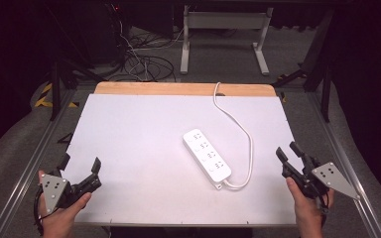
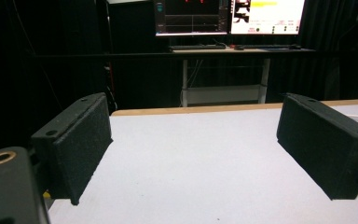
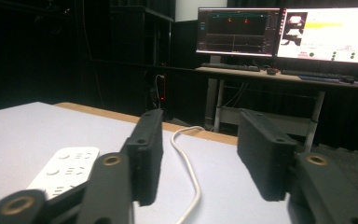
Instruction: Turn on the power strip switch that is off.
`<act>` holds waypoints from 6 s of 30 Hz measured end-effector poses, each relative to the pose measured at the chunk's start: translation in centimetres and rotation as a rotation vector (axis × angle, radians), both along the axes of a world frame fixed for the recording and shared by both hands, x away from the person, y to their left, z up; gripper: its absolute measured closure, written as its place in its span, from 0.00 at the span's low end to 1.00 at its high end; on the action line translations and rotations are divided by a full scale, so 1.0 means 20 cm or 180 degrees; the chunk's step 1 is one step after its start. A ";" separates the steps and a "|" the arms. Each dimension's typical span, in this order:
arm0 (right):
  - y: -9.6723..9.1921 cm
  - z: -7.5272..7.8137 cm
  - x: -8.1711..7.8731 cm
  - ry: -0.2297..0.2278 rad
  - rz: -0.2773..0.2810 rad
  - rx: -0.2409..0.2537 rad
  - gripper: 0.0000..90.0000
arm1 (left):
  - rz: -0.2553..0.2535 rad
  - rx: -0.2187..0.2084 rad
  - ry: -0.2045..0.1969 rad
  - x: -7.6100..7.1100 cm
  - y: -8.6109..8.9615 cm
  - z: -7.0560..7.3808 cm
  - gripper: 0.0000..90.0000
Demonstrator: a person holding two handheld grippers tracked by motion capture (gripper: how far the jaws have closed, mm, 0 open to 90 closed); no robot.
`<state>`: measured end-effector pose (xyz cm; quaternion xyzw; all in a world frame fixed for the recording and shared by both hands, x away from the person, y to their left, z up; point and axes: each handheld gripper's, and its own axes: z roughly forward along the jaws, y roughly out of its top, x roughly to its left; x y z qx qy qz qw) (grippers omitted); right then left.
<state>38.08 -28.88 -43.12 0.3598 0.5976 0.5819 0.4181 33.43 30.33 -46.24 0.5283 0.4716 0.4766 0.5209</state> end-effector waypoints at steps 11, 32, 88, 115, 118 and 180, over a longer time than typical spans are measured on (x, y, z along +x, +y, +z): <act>0.03 0.06 -0.01 0.0090 0.0159 0.0014 0.85 | -0.0002 -0.0012 -0.0003 0.00 0.00 0.00 0.12; 0.18 0.19 0.05 0.0655 0.0581 -0.0228 1.00 | 0.0025 0.0008 0.0019 0.00 0.01 -0.01 0.13; 0.79 -0.12 0.26 0.1774 0.1159 -0.1318 1.00 | 0.0005 0.0041 0.0061 -0.02 0.01 -0.01 0.14; 0.82 -0.14 0.27 0.2048 0.1069 -0.1319 1.00 | -0.0010 0.0020 0.0079 -0.02 0.01 -0.01 0.14; 0.81 -0.14 0.28 0.2079 0.1067 -0.1289 1.00 | -0.0013 0.0018 0.0084 -0.02 0.01 -0.01 0.14; 0.80 -0.08 0.21 0.1642 0.0904 -0.0986 1.00 | -0.0030 0.0026 0.0107 -0.01 0.01 -0.02 0.15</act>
